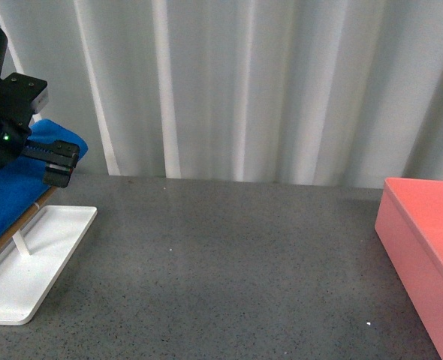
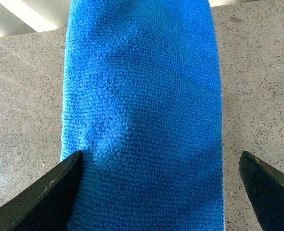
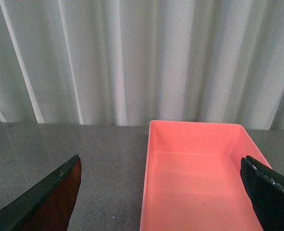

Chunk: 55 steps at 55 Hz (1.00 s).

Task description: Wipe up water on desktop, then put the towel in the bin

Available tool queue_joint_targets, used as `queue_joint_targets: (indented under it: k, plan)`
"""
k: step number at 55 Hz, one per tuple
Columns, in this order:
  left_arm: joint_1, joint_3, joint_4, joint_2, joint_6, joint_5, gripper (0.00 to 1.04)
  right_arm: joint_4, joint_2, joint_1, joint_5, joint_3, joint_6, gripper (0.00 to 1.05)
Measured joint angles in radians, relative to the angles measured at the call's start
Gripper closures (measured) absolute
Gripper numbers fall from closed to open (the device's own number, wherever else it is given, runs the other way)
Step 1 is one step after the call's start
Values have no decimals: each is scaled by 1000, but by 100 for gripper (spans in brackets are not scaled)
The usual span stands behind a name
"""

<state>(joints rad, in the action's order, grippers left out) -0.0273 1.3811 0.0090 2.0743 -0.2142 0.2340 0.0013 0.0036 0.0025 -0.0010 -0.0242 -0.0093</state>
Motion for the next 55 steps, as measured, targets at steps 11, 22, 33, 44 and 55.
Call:
queue_joint_targets:
  k: [11, 22, 33, 44, 55]
  plan:
    - [-9, -37, 33, 0, -14, -7, 36, 0, 0, 0, 0, 0, 0, 7]
    - [-18, -52, 51, -2, -24, 2, 67, 0, 0, 0, 0, 0, 0, 7]
    - [-17, -52, 47, -26, -28, -11, 94, 0, 0, 0, 0, 0, 0, 7]
    - [4, -52, 15, -89, -17, -78, 98, 0, 0, 0, 0, 0, 0, 7]
    - [48, -52, -3, -207, 34, -143, 98, 0, 0, 0, 0, 0, 0, 7]
